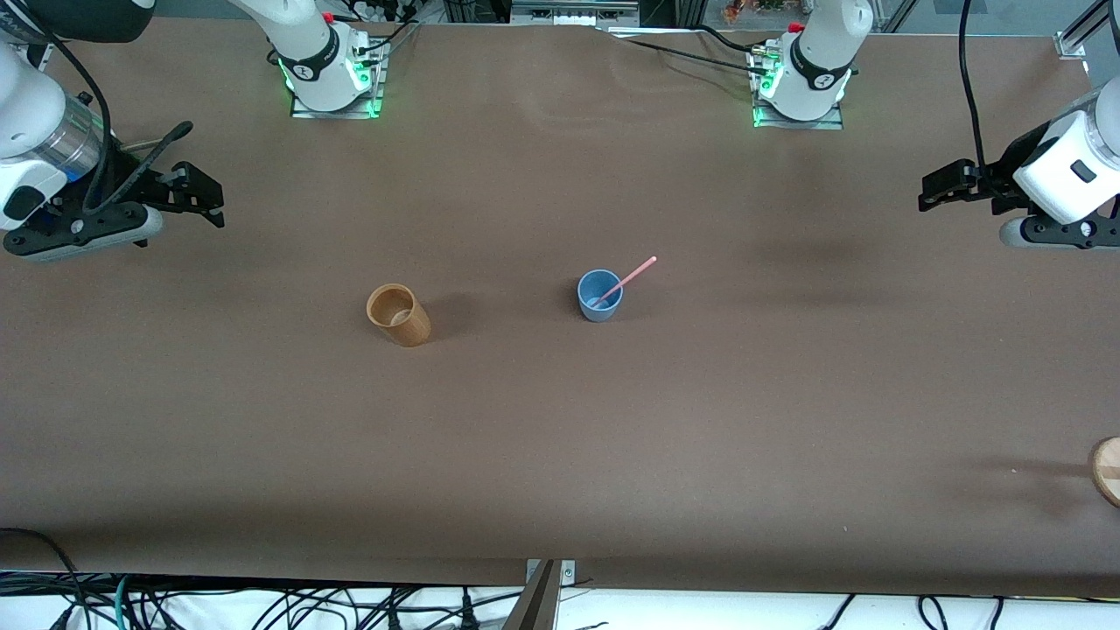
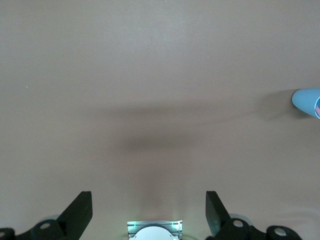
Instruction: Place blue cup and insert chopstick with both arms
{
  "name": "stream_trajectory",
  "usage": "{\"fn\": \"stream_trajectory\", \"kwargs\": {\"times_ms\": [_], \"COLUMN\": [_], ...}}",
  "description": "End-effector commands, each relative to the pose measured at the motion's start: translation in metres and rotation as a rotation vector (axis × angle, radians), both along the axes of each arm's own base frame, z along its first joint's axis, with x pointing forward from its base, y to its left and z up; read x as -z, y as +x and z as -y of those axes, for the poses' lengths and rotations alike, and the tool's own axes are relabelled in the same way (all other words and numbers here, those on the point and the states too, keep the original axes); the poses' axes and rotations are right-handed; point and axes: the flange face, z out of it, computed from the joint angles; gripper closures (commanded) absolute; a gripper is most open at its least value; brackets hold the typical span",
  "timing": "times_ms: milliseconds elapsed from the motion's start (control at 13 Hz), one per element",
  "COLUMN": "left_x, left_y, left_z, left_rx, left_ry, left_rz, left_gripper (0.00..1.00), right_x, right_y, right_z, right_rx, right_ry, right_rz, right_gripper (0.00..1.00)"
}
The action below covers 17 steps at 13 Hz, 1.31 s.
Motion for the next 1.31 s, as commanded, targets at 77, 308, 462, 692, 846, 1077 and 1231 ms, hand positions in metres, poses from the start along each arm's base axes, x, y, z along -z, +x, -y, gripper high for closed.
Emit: {"fn": "stream_trajectory", "kwargs": {"times_ms": [77, 308, 462, 692, 846, 1077, 1231], "left_x": [-0.0019, -0.0012, -0.0019, -0.0019, -0.0019, -0.0019, -0.0010], "left_y": [-0.0003, -0.0004, -0.0003, -0.0003, -0.0003, -0.0003, 0.0001], "left_z": [-0.0008, -0.0008, -0.0008, -0.0008, -0.0008, -0.0008, -0.0008], "left_rx": [0.016, 0.016, 0.016, 0.016, 0.016, 0.016, 0.016], "left_ry": [-0.029, -0.029, -0.029, -0.029, -0.029, -0.029, -0.029], "left_rz": [0.003, 0.001, 0.003, 0.003, 0.003, 0.003, 0.001], "left_gripper": [0.00, 0.00, 0.00, 0.00, 0.00, 0.00, 0.00], "right_x": [-0.0069, -0.0069, -0.0062, -0.0054, -0.0053, -0.0052, -0.0052], "right_y": [-0.0020, -0.0022, -0.0020, -0.0015, -0.0016, -0.0017, -0.0018], "right_z": [0.0009, -0.0006, 0.0018, 0.0025, 0.0017, 0.0026, 0.0017], "right_rx": [0.003, -0.021, -0.067, -0.049, -0.050, -0.049, -0.050], "right_ry": [-0.005, -0.007, -0.005, -0.006, -0.006, -0.006, -0.006], "right_rz": [-0.003, -0.004, -0.007, -0.008, -0.008, -0.009, -0.009], "right_gripper": [0.00, 0.00, 0.00, 0.00, 0.00, 0.00, 0.00]}}
